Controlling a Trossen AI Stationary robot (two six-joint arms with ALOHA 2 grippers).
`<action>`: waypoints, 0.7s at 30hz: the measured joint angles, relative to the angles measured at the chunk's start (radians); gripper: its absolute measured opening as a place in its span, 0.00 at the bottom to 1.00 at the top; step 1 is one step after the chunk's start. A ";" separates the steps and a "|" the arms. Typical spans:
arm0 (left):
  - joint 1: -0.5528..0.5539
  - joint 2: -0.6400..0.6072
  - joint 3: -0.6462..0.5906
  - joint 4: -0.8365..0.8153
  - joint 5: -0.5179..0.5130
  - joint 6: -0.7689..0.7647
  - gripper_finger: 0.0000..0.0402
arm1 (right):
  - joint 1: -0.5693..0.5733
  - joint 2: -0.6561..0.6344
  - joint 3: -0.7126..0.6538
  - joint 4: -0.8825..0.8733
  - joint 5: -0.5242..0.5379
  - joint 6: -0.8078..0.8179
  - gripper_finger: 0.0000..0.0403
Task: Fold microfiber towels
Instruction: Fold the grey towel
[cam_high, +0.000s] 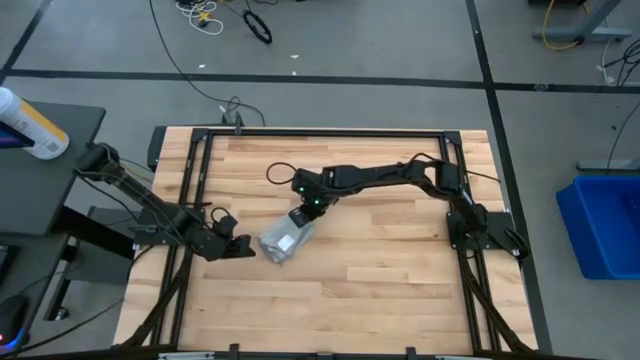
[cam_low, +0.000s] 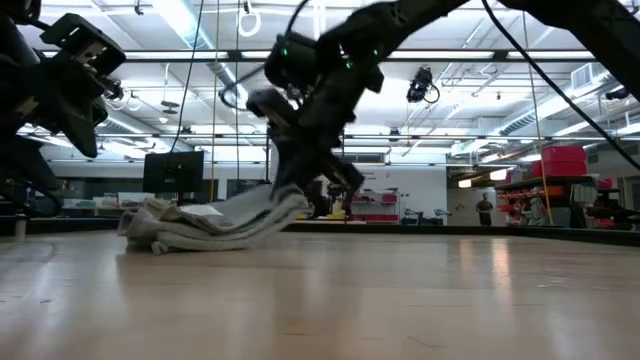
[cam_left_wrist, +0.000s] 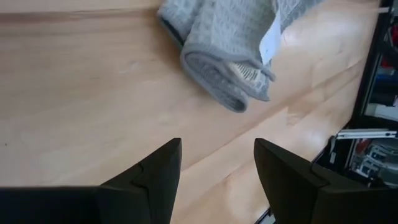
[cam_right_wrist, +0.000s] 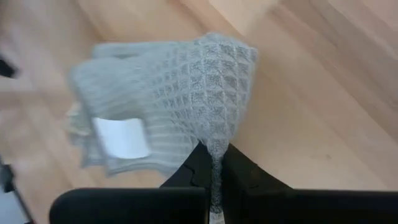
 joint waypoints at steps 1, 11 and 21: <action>0.004 0.001 0.000 0.000 0.000 0.000 0.52 | 0.003 0.000 0.019 -0.005 0.003 -0.001 0.02; 0.020 0.005 -0.129 0.211 -0.016 -0.069 0.52 | 0.043 0.057 0.117 -0.046 0.003 0.024 0.02; 0.053 0.005 -0.173 0.315 -0.045 -0.062 0.49 | 0.066 0.061 0.123 -0.042 0.012 0.031 0.02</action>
